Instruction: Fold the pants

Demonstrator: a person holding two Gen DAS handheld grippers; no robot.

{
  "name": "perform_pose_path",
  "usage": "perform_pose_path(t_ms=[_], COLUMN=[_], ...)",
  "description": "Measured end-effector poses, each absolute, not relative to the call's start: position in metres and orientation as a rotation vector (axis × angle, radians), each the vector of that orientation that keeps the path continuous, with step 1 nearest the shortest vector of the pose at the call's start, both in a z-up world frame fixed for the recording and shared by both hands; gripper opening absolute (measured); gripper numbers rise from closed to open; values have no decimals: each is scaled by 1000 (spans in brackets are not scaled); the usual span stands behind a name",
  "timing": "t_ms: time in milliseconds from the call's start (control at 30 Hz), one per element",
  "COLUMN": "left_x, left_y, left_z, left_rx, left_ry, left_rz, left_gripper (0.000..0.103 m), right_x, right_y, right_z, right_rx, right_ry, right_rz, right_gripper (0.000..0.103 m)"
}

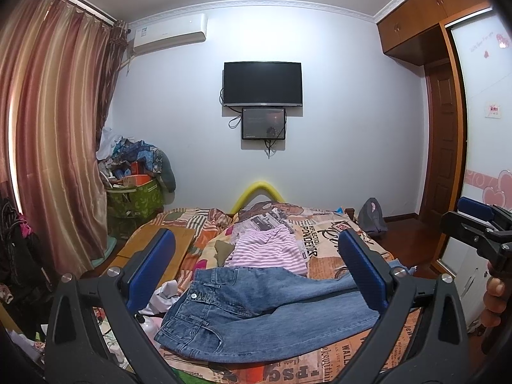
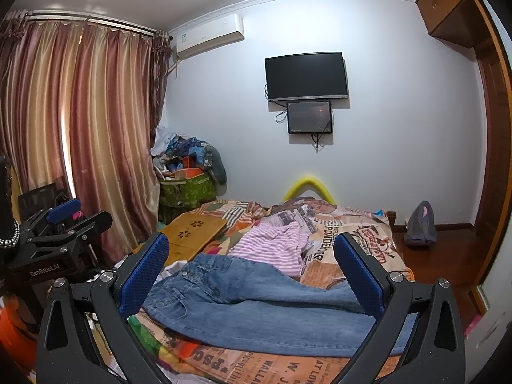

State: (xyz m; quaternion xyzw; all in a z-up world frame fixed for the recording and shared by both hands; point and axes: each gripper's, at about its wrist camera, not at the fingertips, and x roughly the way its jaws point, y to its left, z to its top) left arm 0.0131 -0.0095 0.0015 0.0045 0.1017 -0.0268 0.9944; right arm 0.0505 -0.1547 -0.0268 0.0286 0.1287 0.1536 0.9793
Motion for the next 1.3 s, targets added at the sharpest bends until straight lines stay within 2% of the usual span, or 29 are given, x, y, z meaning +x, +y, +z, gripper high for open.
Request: perform_pose_path(t_ms=[1300], left_x=[19], left_y=[-9], left_z=[-6], left_rx=[-10], left_ry=[226], left_rz=[-70], left_gripper=[103], right_x=[53], right_y=[-155], right_z=[-30], right_rx=[63], right_ry=[267], right_rz=[306], right_gripper=[103])
